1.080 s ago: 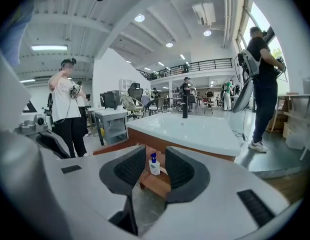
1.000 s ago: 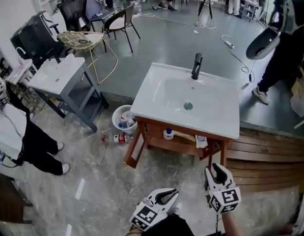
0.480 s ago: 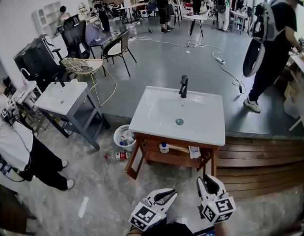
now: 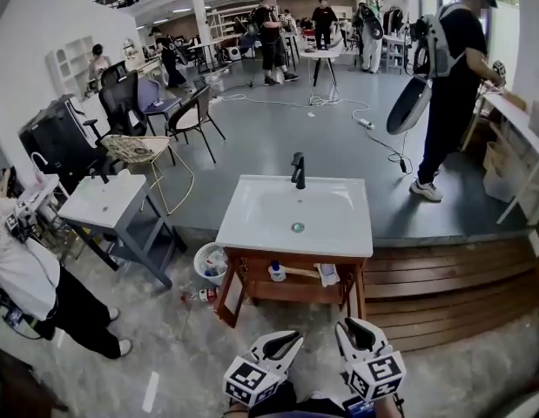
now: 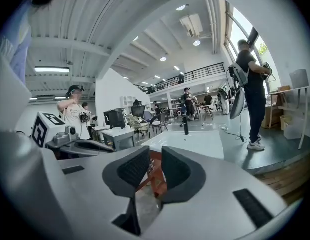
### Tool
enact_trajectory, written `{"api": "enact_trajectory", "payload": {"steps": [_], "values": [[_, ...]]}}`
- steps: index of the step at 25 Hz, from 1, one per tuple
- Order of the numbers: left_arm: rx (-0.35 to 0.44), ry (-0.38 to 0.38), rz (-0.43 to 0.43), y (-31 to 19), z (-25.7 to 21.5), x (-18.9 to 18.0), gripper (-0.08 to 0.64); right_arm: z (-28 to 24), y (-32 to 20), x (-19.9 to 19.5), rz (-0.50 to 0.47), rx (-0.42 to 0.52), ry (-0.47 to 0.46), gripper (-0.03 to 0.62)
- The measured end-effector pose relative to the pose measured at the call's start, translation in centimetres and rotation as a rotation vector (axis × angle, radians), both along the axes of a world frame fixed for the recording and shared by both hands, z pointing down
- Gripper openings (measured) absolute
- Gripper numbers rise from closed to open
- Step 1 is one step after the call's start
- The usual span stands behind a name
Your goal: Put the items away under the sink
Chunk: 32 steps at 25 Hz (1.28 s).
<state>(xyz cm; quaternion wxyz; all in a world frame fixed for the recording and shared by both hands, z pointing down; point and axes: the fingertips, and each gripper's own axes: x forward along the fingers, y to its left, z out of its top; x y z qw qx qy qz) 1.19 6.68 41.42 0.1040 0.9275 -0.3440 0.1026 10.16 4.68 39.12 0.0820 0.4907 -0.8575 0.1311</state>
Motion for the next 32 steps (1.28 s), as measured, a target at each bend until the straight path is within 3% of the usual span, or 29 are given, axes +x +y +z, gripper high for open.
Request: {"api": "enact_trajectory", "payload": {"steps": [9, 17, 27, 32], "values": [[0.031, -0.038, 0.022, 3.6, -1.6, 0.8, 0.034, -0.4, 3.8, -1.1, -0.042, 0.037, 0.011, 0.080], [0.019, -0.055, 0.002, 5.7, -1.5, -1.4, 0.034, 0.6, 6.4, -3.1, -0.074, 0.013, 0.001, 0.058], [0.040, -0.060, -0.069, 9.8, -3.1, -9.9, 0.035, -0.3, 9.2, -11.4, -0.128, 0.022, 0.009, 0.055], [0.034, -0.125, -0.069, 12.9, -1.6, -14.3, 0.034, 0.9, 12.4, -16.1, -0.165, 0.001, 0.036, 0.051]]}}
